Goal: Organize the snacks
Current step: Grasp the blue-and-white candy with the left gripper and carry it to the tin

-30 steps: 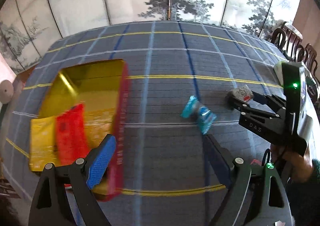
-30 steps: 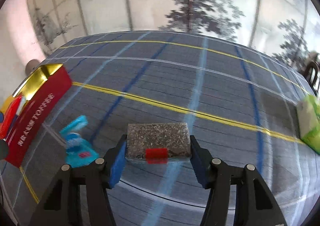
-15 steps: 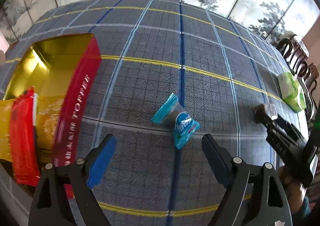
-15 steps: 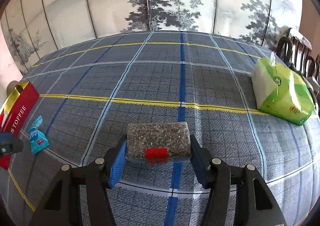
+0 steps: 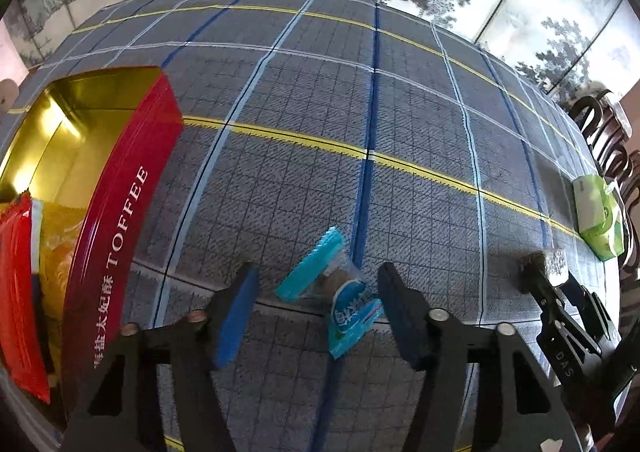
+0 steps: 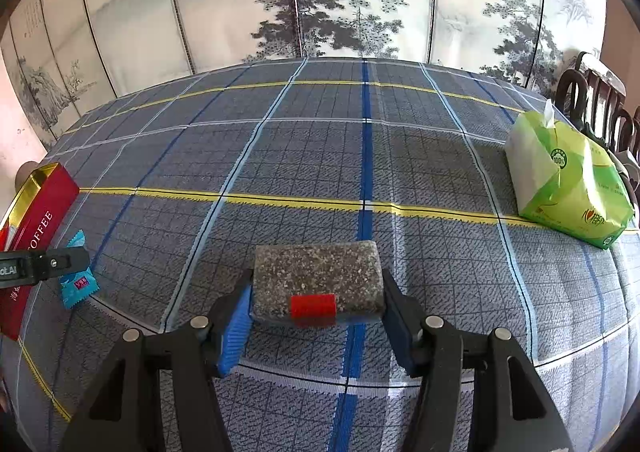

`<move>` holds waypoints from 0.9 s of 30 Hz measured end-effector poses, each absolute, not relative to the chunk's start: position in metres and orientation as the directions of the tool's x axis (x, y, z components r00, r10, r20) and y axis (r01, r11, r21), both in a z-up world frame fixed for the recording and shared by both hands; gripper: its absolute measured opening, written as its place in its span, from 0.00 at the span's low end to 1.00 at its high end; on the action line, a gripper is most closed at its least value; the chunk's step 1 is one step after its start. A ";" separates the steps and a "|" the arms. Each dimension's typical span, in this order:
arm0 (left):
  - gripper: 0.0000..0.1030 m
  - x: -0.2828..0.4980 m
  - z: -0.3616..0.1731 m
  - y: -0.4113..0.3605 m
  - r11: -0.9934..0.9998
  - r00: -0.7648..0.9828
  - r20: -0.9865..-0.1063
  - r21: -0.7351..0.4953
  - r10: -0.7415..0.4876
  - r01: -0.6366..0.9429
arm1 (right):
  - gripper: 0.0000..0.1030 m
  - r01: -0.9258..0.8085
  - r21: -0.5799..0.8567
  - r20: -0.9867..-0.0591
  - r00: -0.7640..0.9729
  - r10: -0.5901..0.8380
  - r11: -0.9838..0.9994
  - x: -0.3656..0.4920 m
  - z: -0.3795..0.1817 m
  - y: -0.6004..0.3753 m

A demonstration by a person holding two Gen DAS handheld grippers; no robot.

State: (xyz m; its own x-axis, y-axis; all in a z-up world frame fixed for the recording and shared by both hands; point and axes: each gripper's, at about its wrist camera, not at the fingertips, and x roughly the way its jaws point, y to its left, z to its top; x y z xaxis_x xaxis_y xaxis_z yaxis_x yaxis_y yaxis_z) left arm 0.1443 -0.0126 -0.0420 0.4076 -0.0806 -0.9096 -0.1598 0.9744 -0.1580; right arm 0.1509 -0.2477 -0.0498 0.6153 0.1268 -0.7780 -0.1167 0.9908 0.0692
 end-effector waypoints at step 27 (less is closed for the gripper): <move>0.36 0.109 -0.010 -0.008 0.992 0.453 -0.886 -0.122 -0.103 -0.012 | 0.59 -0.118 0.008 -0.786 0.613 0.079 0.993 0.149 -0.051 -0.231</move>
State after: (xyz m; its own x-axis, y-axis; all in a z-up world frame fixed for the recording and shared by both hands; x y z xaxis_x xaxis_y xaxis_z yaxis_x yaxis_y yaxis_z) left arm 0.1087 -0.0079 -0.0096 0.4527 -0.1030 -0.8857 -0.0125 0.9925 -0.1218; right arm 0.1493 -0.2313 -0.0510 0.6133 0.0793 -0.7858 -0.1179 0.9930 0.0082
